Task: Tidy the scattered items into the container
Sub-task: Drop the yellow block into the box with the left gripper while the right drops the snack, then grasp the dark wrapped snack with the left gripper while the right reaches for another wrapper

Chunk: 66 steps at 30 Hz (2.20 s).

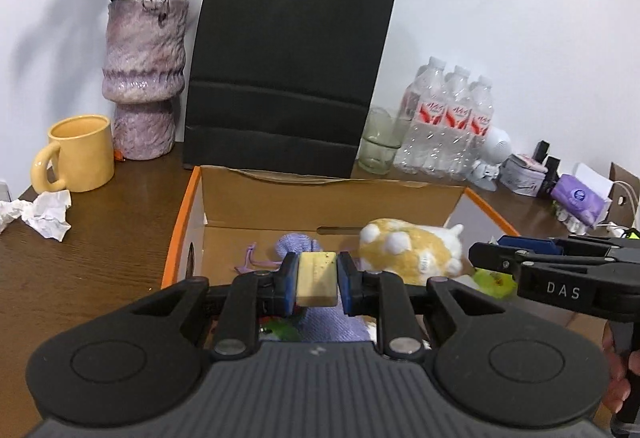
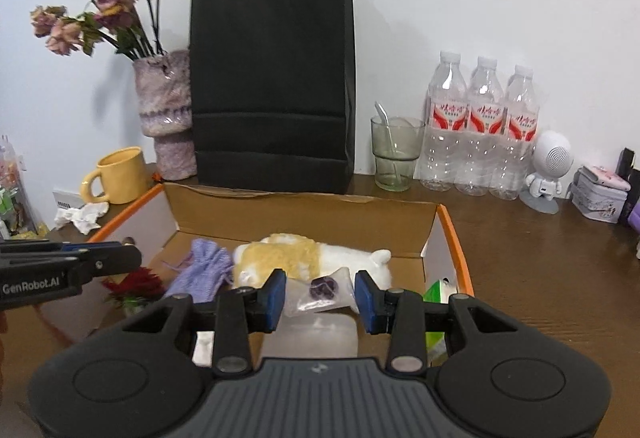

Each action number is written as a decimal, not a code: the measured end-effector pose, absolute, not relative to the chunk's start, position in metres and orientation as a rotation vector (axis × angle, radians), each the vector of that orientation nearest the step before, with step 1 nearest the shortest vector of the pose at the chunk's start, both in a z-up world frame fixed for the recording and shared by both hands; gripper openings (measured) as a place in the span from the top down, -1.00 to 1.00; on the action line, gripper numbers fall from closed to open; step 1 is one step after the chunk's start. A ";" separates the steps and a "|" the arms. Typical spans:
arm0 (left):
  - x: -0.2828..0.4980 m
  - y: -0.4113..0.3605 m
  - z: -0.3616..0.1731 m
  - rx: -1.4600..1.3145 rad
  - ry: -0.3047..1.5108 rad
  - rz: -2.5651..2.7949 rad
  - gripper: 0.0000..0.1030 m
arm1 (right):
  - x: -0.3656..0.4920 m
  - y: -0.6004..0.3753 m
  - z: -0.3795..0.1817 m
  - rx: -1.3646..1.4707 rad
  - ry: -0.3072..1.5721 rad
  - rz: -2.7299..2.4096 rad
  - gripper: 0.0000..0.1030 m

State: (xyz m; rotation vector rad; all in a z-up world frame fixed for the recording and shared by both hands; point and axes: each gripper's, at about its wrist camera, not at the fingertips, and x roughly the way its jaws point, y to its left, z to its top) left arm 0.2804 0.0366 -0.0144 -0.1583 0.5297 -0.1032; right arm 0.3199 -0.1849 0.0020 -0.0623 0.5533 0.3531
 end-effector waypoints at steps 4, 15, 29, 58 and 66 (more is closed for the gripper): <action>0.293 0.035 -0.022 -0.137 0.546 -0.098 0.59 | 0.336 -0.186 -0.005 -0.068 0.577 0.347 0.30; 0.296 0.031 -0.027 -0.130 0.559 -0.064 -0.73 | 0.346 -0.185 -0.013 -0.074 0.669 0.342 -0.79; 0.294 0.028 -0.022 -0.126 0.559 -0.034 -1.00 | 0.337 -0.180 -0.006 -0.097 0.657 0.338 -0.91; 0.208 0.024 -0.002 -0.154 0.552 -0.033 -1.00 | 0.252 -0.242 0.024 -0.080 0.565 0.293 -0.92; 0.189 -0.004 -0.031 -0.134 0.647 -0.070 -1.00 | 0.230 -0.274 -0.009 -0.103 0.636 0.256 -0.90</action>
